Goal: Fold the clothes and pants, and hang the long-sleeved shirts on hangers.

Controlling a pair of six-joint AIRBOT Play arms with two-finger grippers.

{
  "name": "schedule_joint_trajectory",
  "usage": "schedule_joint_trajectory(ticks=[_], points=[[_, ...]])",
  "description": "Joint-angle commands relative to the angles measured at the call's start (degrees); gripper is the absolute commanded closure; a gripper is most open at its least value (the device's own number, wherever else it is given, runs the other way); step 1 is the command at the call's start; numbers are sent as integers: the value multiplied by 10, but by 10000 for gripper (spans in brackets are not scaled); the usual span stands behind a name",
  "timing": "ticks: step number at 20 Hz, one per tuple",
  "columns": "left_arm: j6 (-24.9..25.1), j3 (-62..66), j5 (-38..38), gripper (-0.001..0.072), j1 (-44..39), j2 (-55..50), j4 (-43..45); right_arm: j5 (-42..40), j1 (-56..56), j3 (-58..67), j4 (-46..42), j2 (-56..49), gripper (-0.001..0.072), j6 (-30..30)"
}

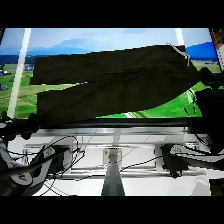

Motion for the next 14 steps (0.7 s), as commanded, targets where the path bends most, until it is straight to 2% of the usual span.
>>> schedule_joint_trajectory(ticks=[1, 4, 8, 12, 14], points=[[26, 22, 51, 685, 0, 1, -63, 17, 0, 1, -6, 27, 662, -1], [60, 100, 79, 685, 0, 1, -120, 28, 0, 1, -37, 89, 662, -1], [80, 182, 82, 685, 0, 1, -98, 125, 0, -2, -96, 170, 662, 0], [90, 165, 60, 685, 3, -1, 23, 157, 0, -85, -178, 254, 662, 28], [90, 163, 59, 685, 4, 0, 39, 195, 0, -139, -208, 307, 662, 33]])
